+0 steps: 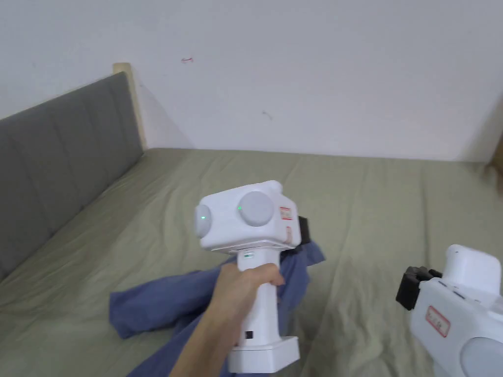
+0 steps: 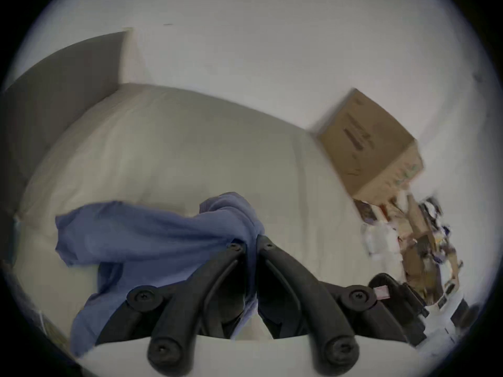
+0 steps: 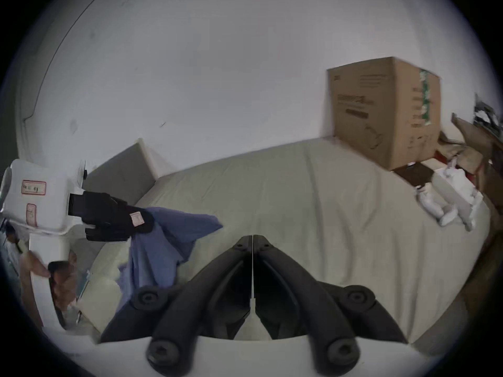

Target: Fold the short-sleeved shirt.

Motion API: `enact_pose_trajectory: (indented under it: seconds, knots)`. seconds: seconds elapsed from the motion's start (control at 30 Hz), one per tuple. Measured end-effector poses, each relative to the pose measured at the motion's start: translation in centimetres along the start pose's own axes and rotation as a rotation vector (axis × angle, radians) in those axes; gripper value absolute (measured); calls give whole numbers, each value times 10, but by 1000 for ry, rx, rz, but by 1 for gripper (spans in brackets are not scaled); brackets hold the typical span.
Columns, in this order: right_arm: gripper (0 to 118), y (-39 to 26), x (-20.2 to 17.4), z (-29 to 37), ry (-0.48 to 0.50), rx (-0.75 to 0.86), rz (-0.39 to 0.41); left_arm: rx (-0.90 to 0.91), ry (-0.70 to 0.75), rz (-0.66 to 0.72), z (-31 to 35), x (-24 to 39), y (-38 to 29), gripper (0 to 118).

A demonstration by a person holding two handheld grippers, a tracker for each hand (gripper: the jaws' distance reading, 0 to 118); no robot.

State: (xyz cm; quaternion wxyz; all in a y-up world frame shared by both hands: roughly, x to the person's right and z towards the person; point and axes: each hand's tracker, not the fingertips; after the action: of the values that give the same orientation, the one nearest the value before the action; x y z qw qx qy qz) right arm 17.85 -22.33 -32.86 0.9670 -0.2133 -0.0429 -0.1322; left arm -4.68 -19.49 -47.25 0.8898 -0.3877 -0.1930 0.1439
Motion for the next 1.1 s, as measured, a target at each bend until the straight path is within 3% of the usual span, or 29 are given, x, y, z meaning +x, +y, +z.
enact_pose_trajectory:
  seconds: [0.07, 0.17, 0.3, 0.47, 0.57, 0.6, 0.63, 0.7, 0.73, 0.77, 0.97, 1.0, 1.03, 1.1]
  knots:
    - [2, 14, 30, 19, -72, 49, -17, -30, -140, -23, -16, 51, -1, 6]
    - [2, 28, 72, 48, -171, 109, -28, -55, -177, -147, -36, 125, -9, 6]
    - [2, 31, 117, 70, -291, 123, -63, -130, -339, -145, -72, 190, -48, 6]
    - [2, 15, 160, 77, -367, 74, -142, -359, -219, -270, -146, 209, -150, 6]
    - [2, 3, 170, 72, -382, 42, -160, -529, -152, -249, -182, 190, -204, 7]
    - [2, 1, 171, 71, -382, 34, -160, -559, -133, -247, -186, 186, -213, 16]
    - [2, -1, 171, 68, -380, 25, -160, -587, -105, -267, -188, 180, -220, 35]
    - [2, -5, 172, 60, -379, 10, -159, -568, -95, -260, -185, 175, -223, 97]
    - [2, -5, 170, 56, -372, 4, -160, -562, -100, -264, -181, 175, -219, 109]
    - [2, -5, 166, 53, -361, 0, -162, -534, -111, -268, -174, 175, -210, 111]
    - [2, 2, 127, 40, -263, 3, -78, -345, -145, -276, -120, 159, -145, 108]
    - [2, 3, 120, 39, -249, 4, -63, -319, -139, -268, -110, 151, -138, 96]
    - [2, 3, 113, 36, -231, 1, -50, -280, -120, -249, -99, 135, -132, 73]
    - [2, 0, 99, 33, -205, -13, -39, -237, -62, -248, -86, 103, -132, 0]
